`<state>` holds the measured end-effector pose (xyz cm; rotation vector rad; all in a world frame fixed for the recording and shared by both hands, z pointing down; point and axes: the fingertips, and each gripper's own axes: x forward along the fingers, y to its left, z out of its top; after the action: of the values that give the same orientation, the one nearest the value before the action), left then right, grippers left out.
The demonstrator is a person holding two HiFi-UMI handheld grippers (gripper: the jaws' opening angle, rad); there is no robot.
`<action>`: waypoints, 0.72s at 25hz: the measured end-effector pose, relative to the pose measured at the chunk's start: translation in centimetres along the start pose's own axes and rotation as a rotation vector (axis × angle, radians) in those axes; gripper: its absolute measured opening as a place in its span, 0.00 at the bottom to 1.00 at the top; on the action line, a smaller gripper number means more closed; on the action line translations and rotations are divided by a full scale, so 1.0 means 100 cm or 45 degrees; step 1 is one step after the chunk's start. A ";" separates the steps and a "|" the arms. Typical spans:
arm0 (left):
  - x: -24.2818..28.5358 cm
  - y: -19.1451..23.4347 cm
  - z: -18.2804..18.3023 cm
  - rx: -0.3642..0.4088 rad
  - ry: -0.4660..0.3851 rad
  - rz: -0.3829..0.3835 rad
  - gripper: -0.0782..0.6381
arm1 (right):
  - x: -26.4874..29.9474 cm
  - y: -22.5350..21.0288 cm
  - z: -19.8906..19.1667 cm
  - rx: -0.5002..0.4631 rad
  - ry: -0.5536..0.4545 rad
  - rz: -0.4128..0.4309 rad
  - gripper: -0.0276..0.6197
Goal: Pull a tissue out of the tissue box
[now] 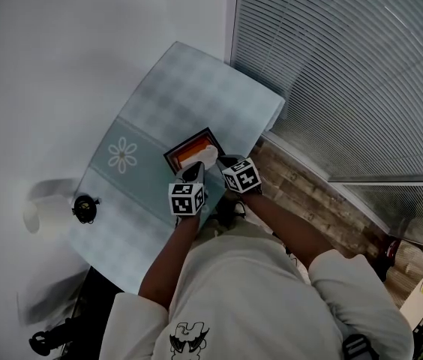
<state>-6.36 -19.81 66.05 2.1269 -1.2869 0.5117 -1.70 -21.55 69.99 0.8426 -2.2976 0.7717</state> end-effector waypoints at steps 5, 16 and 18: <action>-0.018 0.001 0.007 0.019 -0.033 -0.009 0.12 | -0.024 0.019 0.012 -0.066 -0.051 0.019 0.06; -0.073 -0.030 0.024 0.073 -0.140 -0.074 0.12 | -0.105 0.070 0.041 -0.142 -0.234 0.088 0.06; -0.086 -0.039 0.034 0.090 -0.187 -0.074 0.12 | -0.120 0.075 0.046 -0.157 -0.272 0.080 0.06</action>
<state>-6.80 -14.96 57.28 2.2899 -1.2990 0.3876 -0.71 -15.35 56.49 0.8343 -2.5419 0.5826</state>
